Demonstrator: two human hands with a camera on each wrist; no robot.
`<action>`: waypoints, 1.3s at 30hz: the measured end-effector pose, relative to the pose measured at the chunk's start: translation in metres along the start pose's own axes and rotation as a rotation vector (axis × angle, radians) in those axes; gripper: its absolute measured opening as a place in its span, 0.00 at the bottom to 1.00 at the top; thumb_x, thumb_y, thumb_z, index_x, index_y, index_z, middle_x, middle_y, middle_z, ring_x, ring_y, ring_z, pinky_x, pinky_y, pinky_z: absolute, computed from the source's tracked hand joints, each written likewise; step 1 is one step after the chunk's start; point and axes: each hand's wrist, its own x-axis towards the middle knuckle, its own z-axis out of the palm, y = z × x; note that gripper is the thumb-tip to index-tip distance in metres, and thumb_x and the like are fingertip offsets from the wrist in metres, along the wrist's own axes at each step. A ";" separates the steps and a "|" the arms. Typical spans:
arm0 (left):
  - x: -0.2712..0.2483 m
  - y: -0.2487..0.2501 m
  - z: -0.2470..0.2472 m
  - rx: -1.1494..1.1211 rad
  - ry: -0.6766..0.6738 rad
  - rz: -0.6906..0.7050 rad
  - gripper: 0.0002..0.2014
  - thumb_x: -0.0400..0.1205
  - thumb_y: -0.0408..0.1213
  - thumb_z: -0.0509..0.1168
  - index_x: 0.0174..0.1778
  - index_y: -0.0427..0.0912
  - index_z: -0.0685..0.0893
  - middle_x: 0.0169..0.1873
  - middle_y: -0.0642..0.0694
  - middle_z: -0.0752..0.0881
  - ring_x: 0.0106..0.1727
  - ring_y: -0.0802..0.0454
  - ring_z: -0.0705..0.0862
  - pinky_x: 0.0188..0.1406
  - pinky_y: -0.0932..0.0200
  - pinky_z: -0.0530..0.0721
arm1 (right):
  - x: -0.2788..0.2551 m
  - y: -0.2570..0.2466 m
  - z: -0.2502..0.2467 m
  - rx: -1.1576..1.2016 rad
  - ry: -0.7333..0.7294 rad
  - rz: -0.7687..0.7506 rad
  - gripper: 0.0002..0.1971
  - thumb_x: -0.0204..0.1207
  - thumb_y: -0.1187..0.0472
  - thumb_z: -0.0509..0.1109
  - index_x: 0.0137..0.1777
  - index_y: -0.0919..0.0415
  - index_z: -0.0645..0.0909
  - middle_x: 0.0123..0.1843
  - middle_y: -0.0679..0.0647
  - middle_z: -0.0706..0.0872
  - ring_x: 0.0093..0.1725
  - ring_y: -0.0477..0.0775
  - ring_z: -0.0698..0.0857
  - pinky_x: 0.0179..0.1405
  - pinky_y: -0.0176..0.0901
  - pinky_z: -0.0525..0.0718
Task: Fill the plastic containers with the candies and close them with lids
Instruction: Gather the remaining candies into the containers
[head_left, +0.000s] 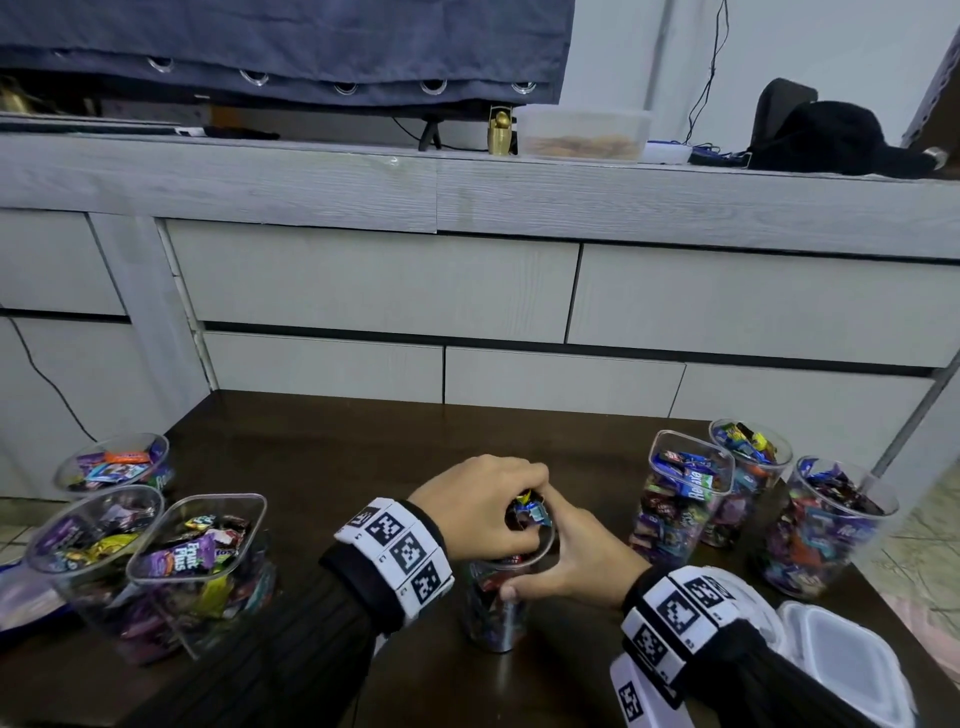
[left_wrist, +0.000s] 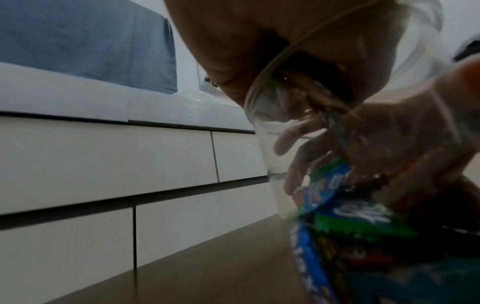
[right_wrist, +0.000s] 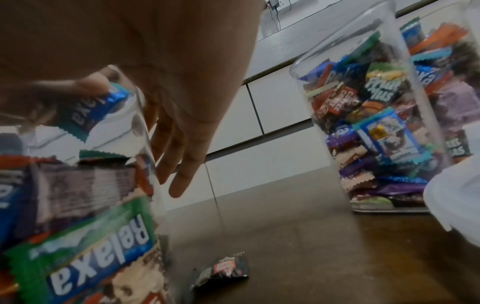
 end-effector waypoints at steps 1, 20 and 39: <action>0.001 0.000 -0.001 0.034 -0.022 0.014 0.10 0.75 0.45 0.69 0.46 0.48 0.76 0.41 0.53 0.80 0.40 0.56 0.78 0.40 0.57 0.80 | 0.000 0.000 0.000 -0.004 0.000 0.000 0.44 0.56 0.47 0.86 0.70 0.40 0.65 0.61 0.43 0.84 0.61 0.39 0.83 0.61 0.39 0.82; 0.005 -0.001 -0.011 0.171 -0.219 0.076 0.12 0.82 0.52 0.64 0.51 0.46 0.79 0.45 0.51 0.80 0.41 0.53 0.79 0.40 0.56 0.80 | -0.001 0.003 0.002 -0.042 0.015 0.011 0.42 0.55 0.43 0.85 0.67 0.36 0.66 0.61 0.36 0.83 0.62 0.34 0.81 0.59 0.30 0.81; -0.012 -0.007 0.003 -0.278 0.073 -0.103 0.22 0.76 0.61 0.68 0.63 0.56 0.77 0.53 0.63 0.79 0.60 0.63 0.78 0.61 0.57 0.80 | -0.002 0.003 0.000 -0.046 -0.025 0.001 0.48 0.58 0.43 0.84 0.75 0.42 0.60 0.68 0.39 0.78 0.67 0.35 0.78 0.66 0.33 0.78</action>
